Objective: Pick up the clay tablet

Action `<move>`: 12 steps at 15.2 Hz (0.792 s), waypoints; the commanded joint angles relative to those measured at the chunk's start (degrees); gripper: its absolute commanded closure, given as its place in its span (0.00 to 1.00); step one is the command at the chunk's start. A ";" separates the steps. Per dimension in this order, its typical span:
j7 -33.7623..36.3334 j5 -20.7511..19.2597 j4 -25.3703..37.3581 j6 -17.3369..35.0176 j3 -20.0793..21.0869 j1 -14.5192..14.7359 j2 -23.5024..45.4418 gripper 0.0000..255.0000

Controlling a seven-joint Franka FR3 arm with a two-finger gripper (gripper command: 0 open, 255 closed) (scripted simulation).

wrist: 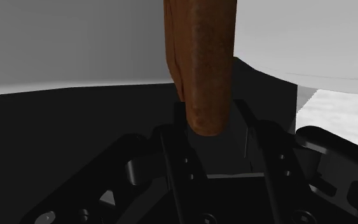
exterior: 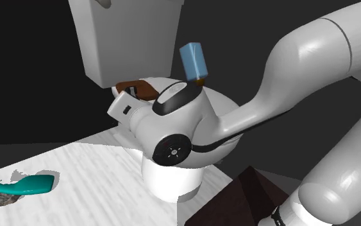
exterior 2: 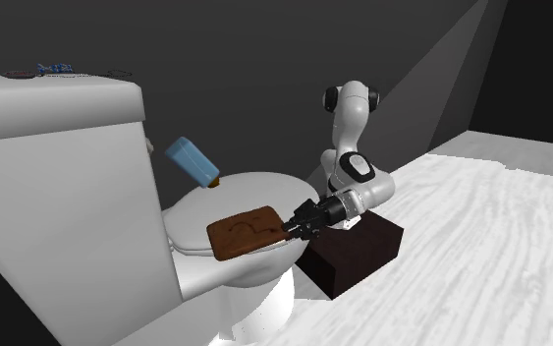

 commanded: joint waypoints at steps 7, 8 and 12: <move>-5.62 5.59 1.86 4.27 -1.21 -0.50 -5.06 1.00; -6.37 6.30 2.11 4.74 -1.42 -0.51 -5.63 1.00; -8.79 8.55 2.94 6.10 -2.15 -0.48 -7.30 1.00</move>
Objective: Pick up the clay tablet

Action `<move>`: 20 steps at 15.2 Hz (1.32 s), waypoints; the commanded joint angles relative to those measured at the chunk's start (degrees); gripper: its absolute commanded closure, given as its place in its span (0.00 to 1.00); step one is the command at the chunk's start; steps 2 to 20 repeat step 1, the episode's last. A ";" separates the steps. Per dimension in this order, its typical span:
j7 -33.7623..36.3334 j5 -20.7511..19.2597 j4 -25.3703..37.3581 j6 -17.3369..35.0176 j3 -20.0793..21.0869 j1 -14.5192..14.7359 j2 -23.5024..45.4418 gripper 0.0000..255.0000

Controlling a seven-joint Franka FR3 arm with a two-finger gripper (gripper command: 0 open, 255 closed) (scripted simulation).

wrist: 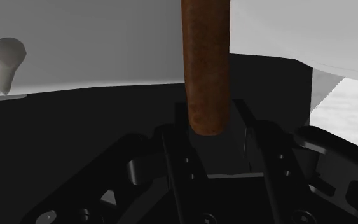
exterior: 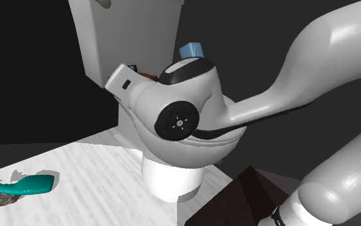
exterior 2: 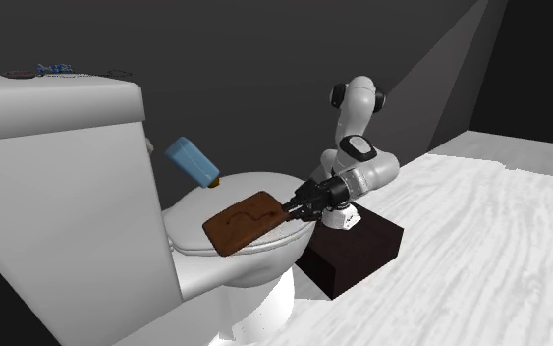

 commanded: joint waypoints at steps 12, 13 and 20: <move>-0.40 0.34 0.16 0.22 -0.13 0.00 -0.29 1.00; -0.40 0.34 0.16 0.22 -0.13 0.00 -0.29 1.00; -0.40 0.34 0.16 0.22 -0.13 0.00 -0.29 1.00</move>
